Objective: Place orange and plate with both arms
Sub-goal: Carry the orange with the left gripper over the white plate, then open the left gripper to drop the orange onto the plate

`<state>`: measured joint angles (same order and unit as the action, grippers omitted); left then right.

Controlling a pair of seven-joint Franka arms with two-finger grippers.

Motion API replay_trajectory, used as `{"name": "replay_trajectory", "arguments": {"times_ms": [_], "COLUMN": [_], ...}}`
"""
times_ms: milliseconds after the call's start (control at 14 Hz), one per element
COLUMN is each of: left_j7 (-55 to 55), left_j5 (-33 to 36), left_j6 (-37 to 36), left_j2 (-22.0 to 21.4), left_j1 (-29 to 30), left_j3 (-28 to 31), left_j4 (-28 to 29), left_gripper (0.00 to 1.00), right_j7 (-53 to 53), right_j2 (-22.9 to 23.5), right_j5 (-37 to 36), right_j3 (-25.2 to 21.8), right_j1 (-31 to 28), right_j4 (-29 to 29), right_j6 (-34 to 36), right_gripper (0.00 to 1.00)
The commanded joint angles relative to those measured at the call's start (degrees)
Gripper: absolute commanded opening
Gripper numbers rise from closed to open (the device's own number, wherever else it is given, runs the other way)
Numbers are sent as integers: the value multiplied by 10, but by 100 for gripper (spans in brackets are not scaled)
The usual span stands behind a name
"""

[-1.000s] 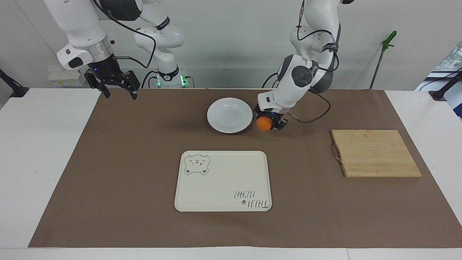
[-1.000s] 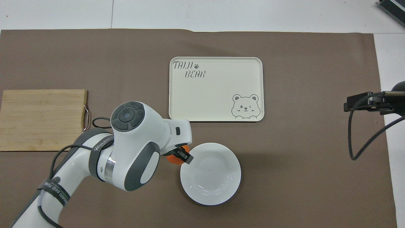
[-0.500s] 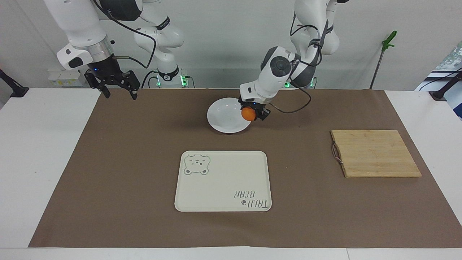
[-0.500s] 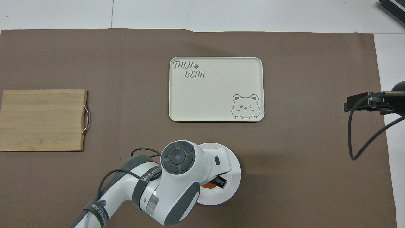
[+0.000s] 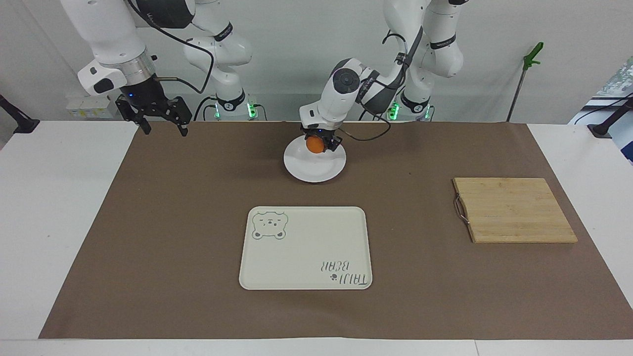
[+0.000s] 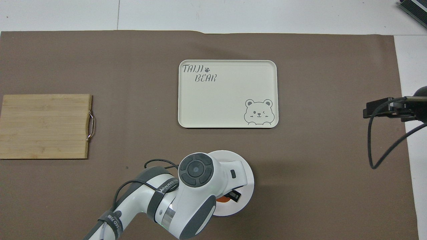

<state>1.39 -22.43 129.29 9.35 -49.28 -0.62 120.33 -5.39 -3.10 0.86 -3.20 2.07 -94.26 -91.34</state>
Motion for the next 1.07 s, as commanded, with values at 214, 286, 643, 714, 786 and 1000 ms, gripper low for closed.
{"name": "replay_trajectory", "arguments": {"times_ms": [214, 286, 643, 714, 786, 1000], "left_j7": [-2, 2, 1, 1, 0, -2], "left_j5": [-9, -10, -6, -3, 1, 49], "left_j6": [12, 12, -61, -87, -108, -152], "left_j2": [-3, -2, -18, -20, -22, -69], "left_j1": [-12, -12, 13, 33, 46, 99], "left_j3": [9, 9, 17, 17, 17, 17], "left_j4": [5, 3, -35, -52, -67, -79], "left_gripper": [76, 100, 100, 100, 100, 100], "right_j7": [-9, -9, 10, 38, 67, 81], "right_j2": [-8, -11, -11, -10, -11, -22], "right_j5": [9, 27, 66, 69, 70, 111], "right_j3": [6, 6, 6, 6, 6, 5], "right_j1": [-7, -8, -7, -7, -7, -8], "right_j4": [-14, -21, -36, -40, -49, -86], "right_j6": [-2, -2, -2, -2, -7, -16], "right_gripper": [100, 100, 100, 100, 100, 100]}}
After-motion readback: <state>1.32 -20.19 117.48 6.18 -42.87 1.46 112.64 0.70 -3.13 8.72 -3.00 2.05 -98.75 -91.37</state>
